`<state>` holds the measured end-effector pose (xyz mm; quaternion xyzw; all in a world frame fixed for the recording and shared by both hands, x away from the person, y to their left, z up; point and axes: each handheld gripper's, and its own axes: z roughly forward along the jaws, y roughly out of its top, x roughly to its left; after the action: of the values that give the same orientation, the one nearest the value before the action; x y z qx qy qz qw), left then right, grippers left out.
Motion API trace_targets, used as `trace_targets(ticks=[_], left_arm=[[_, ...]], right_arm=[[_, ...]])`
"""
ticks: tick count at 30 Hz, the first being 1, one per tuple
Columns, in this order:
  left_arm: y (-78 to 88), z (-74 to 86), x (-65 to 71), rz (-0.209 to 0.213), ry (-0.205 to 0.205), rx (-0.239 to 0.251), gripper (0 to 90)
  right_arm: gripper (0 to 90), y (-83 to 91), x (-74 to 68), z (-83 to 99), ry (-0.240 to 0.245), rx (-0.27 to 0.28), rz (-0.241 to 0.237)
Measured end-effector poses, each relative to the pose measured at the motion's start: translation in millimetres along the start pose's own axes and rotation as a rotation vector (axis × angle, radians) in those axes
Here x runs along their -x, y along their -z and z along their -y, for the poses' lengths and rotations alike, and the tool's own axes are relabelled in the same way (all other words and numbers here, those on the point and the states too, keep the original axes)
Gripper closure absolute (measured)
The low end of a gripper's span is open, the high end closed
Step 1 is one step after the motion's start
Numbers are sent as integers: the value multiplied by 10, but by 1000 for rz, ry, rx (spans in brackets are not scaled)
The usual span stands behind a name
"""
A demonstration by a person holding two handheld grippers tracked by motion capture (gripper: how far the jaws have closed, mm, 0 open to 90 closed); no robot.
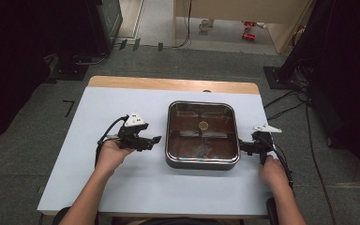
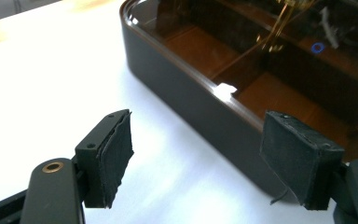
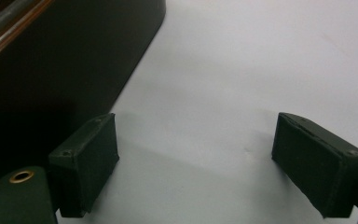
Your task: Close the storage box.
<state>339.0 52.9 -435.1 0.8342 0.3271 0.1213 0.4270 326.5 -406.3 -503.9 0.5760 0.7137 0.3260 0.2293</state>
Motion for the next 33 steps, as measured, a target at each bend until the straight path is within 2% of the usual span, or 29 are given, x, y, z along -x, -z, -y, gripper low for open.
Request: trace_targets(ticks=[5, 11, 18, 20, 21, 22, 23, 24, 26, 30, 33], left_arm=[[3, 176, -32, -28, 30, 3, 244], [-16, 372, -67, -76, 65, -35, 245], [-8, 481, -58, -78, 77, -71, 245], [-7, 530, -84, -77, 86, -88, 245], [-11, 571, -106, -93, 84, -111, 246], [-11, 571, -106, -93, 84, -111, 247], [-11, 599, -125, -118, 72, -131, 247], [-10, 618, -140, -123, 72, -137, 252], [-7, 649, -164, -132, 86, -157, 252], [23, 683, -173, -138, 79, -153, 259], [22, 732, -157, -136, 67, -123, 244]], right_arm=[[140, 1, 1, 0, 0, -1, -1], [140, 1, 1, -1, -1, -1, -1], [140, 0, 1, -1, -1, -1, -1], [140, 0, 1, -1, -1, -1, -1], [140, 0, 0, -1, -1, -1, -1], [140, 0, 0, -1, -1, -1, -1], [140, 0, 1, -1, -1, -1, -1], [140, 0, 1, -1, -1, -1, -1], [140, 0, 1, -1, -1, -1, -1], [140, 1, 1, -1, -2, -1, -1], [140, 1, 1, -1, -1, -1, -1]])
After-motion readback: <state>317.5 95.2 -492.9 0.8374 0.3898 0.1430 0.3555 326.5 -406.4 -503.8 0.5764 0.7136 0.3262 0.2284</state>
